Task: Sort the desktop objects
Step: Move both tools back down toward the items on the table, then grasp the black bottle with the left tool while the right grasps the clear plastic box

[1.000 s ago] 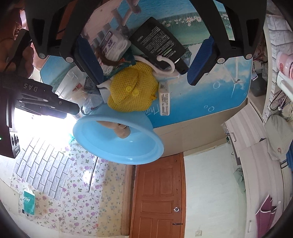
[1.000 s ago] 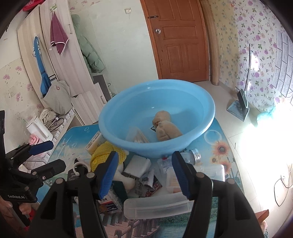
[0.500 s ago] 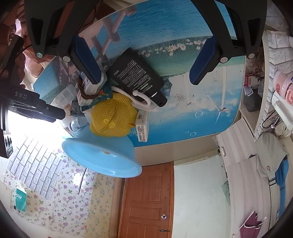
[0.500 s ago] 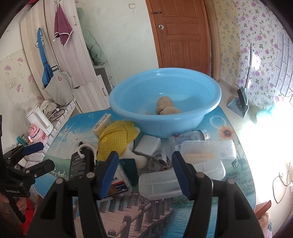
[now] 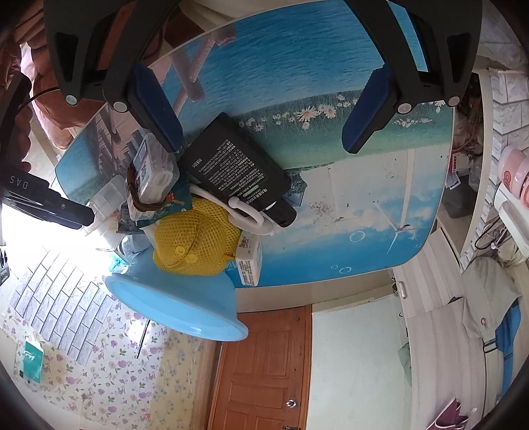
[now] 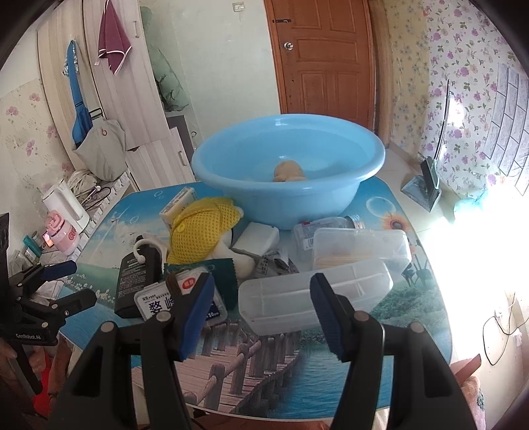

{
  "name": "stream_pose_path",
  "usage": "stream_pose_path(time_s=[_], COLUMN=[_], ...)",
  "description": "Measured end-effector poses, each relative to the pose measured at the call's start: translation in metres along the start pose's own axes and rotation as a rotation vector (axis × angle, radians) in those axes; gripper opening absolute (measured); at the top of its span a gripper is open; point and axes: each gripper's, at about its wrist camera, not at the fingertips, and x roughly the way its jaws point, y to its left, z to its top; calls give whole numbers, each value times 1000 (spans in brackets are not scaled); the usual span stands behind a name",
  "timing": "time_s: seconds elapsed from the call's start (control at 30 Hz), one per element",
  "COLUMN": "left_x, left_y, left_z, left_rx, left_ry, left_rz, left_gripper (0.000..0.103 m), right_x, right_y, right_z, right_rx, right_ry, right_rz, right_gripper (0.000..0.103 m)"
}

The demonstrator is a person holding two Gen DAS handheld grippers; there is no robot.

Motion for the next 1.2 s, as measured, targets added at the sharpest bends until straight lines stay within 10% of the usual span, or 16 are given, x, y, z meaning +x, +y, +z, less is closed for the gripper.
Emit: stream_pose_path(time_s=[0.17,0.5,1.2], left_x=[12,37,65], left_y=[-3,-13,-29], left_z=[-1,7,15], left_rx=[-15,-39,-67], left_ry=[23,52,105], left_rz=[-17,-22,-29], left_gripper=[97,97,100], right_x=[1,2,20], right_y=[-9,-19,-37], right_z=[-5,-6,-11], right_rx=[14,2,-17], right_ry=[8,-26,18], right_rz=[4,-58,-44], right_gripper=[63,102,103])
